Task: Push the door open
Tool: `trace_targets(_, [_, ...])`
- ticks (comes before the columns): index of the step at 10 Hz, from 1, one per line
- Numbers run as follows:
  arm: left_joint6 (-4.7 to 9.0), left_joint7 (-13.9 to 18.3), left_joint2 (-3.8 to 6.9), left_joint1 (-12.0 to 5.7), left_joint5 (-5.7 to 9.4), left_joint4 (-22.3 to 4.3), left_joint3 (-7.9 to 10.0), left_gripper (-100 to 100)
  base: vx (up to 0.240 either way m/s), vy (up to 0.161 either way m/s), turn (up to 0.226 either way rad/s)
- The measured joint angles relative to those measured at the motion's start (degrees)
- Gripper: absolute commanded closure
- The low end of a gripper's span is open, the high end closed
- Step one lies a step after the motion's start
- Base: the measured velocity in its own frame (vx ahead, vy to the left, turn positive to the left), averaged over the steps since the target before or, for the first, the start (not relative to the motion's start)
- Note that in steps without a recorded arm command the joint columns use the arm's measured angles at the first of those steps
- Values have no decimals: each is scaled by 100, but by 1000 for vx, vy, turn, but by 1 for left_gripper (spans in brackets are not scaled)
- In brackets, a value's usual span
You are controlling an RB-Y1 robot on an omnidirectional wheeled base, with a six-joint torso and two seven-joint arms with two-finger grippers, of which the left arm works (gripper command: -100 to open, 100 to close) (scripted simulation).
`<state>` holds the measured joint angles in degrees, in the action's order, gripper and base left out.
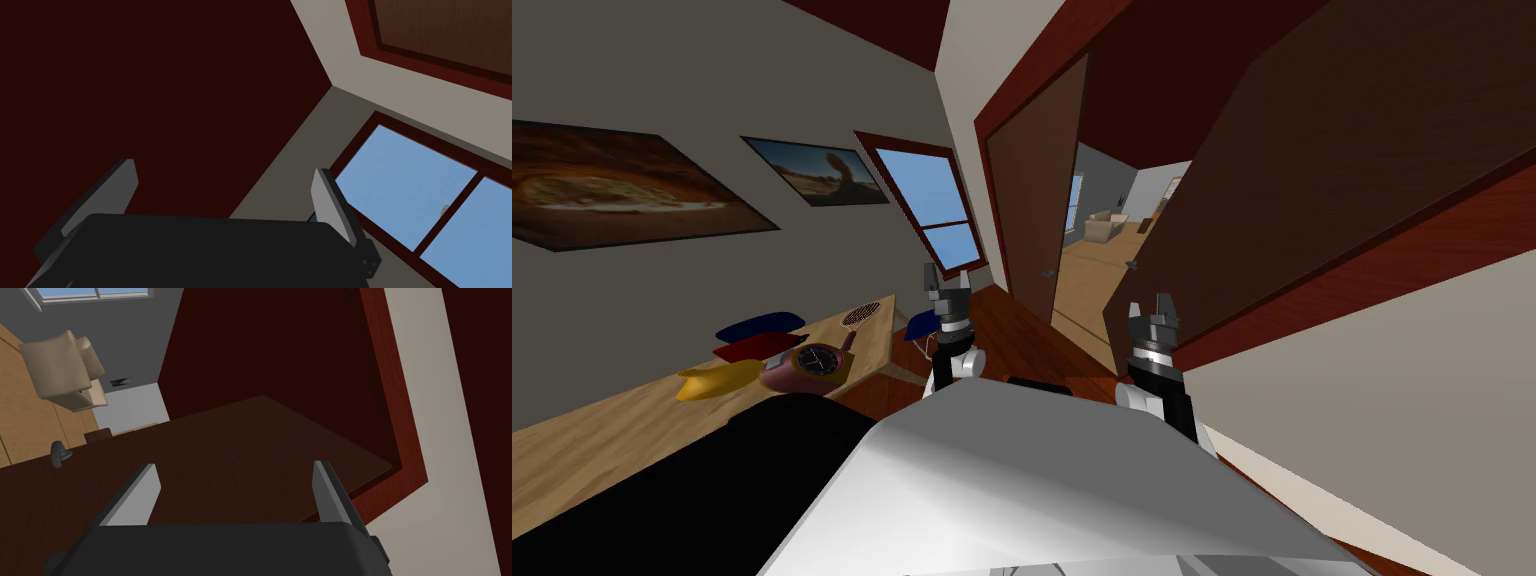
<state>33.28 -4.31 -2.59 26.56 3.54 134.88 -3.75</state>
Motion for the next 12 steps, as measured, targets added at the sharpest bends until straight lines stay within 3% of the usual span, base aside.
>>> trace_targets(12, [199, 152, 363, -669, 9, -1679, -110, -100, 73, 25, -64])
